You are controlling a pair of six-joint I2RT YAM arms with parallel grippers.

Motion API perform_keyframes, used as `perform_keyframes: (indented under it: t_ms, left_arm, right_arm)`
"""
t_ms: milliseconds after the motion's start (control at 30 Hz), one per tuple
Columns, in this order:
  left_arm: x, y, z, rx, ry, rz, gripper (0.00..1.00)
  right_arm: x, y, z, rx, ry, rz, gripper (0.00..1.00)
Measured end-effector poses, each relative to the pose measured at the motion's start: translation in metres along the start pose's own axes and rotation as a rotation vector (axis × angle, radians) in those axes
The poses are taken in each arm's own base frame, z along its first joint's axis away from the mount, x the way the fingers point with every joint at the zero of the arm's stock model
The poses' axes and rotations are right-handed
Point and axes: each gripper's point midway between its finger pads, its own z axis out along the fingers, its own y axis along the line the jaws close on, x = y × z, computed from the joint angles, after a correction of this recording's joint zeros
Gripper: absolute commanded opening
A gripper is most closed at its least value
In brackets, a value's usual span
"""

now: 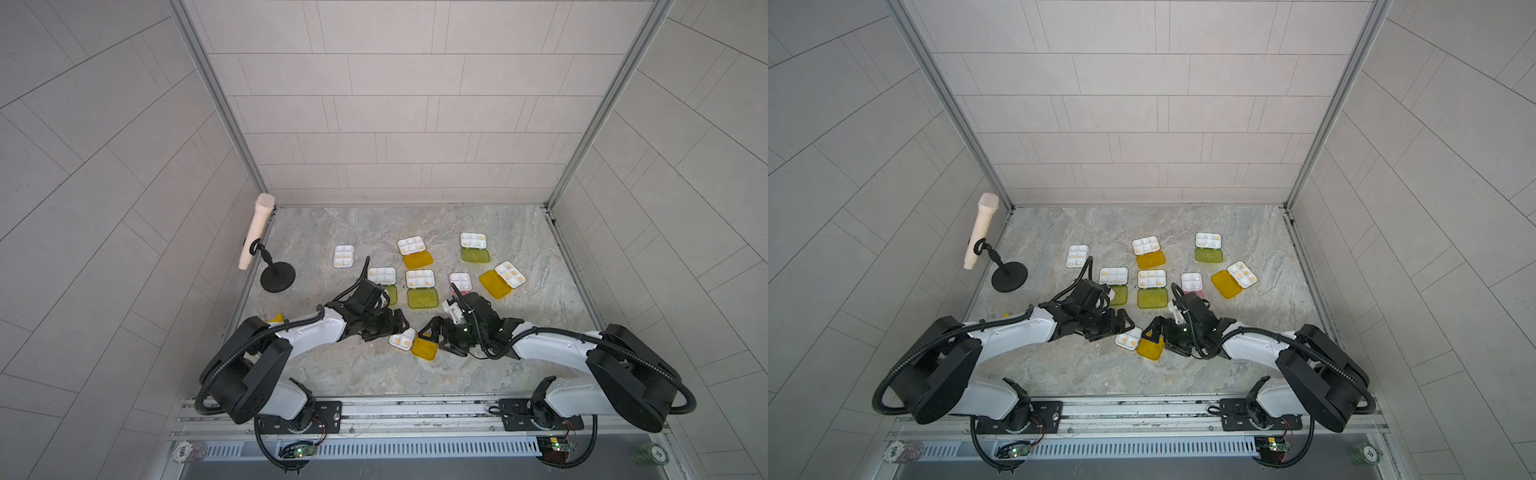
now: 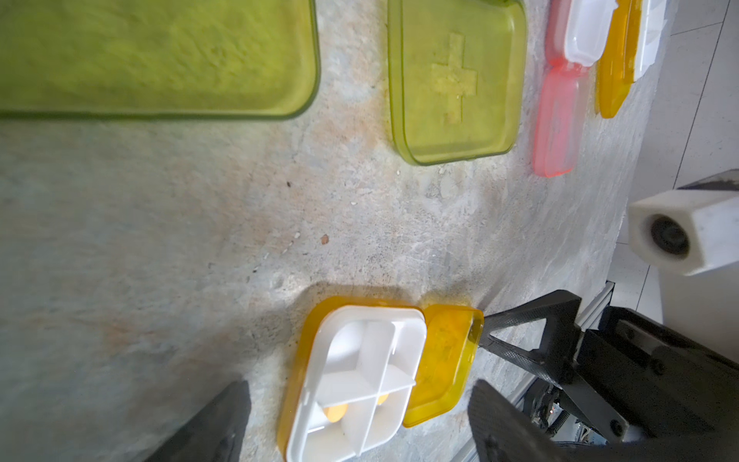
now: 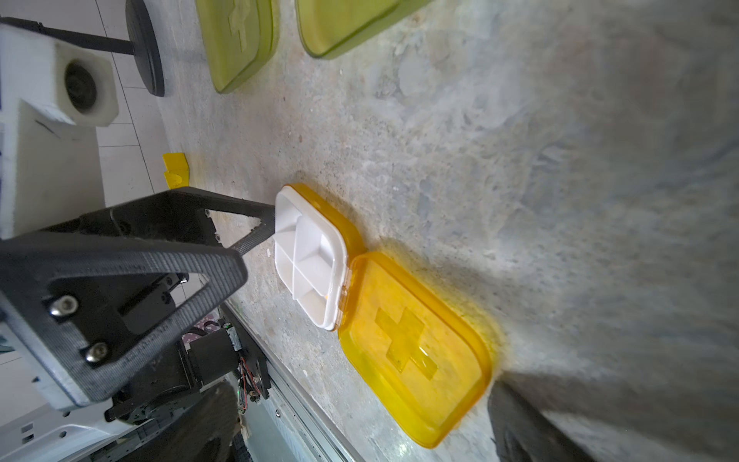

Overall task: Close pillboxes
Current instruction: Close the lid on the pillbox.

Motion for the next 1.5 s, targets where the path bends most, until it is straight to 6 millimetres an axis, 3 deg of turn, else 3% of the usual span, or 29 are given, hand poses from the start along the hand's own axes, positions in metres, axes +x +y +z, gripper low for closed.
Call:
perform_keyframes:
  t_ms: [500,1500]
  left_arm:
    - [0.003,-0.002,0.0,0.029,-0.015,-0.02,0.9]
    - [0.006,-0.012,0.002,0.139,-0.042,-0.085,0.9]
  right_arm:
    - [0.002,0.002,0.001,-0.014,0.01,0.02,1.0]
    - [-0.002,0.027,-0.01,-0.095,-0.013,0.001,1.0]
